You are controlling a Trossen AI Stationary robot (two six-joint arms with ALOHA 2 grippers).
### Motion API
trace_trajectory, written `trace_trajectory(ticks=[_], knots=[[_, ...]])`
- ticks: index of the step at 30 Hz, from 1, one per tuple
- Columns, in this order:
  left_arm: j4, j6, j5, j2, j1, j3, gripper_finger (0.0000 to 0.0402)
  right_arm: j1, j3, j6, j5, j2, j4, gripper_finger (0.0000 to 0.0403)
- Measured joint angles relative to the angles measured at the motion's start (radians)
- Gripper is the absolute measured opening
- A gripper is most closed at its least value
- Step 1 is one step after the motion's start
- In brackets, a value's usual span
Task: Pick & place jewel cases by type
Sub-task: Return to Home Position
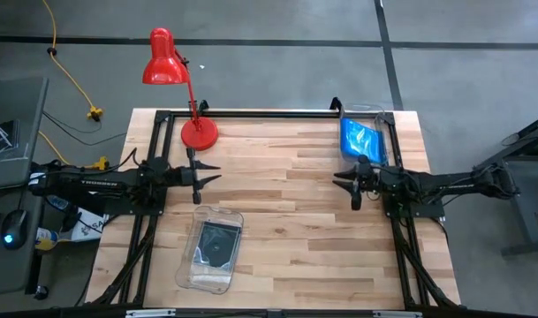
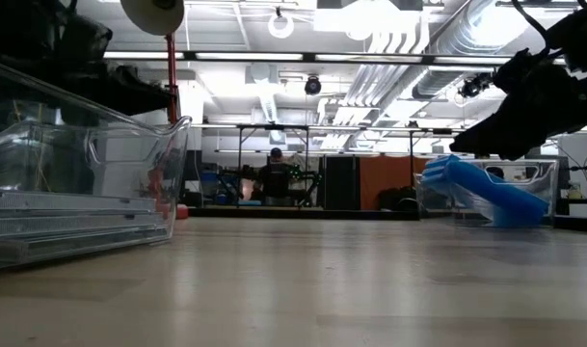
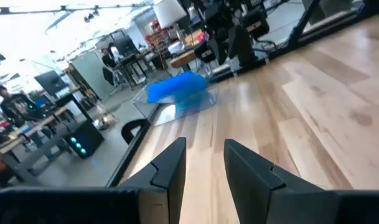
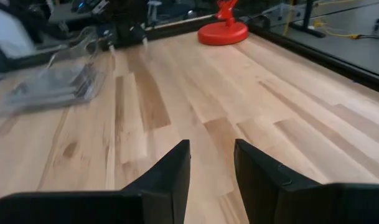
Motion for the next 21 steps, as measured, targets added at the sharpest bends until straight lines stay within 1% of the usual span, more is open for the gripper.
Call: trace_trajectory(ticks=[4, 11, 14, 17, 21], knots=[[-0.084, 0.002, 0.001, 0.000, 0.000, 0.000, 0.0105, 0.000, -0.001, -0.035, -0.052, 0.000, -0.033, 0.0092], [-0.241, -0.025, 0.062, 0.000, 0.000, 0.000, 0.0105, 0.000, 0.000, -0.077, -0.066, 0.013, -0.058, 0.0066], [-0.268, -0.072, 0.072, 0.000, 0.000, 0.000, 0.0105, 0.000, 0.000, -0.079, -0.072, 0.039, -0.059, 0.0053], [-0.291, -0.152, 0.083, 0.001, 0.000, 0.000, 0.0105, 0.000, 0.000, -0.076, -0.092, 0.074, -0.065, 0.0037], [-0.317, -0.253, 0.155, 0.001, 0.000, 0.000, 0.0105, 0.003, 0.000, -0.057, -0.145, 0.123, -0.080, 0.0010]])
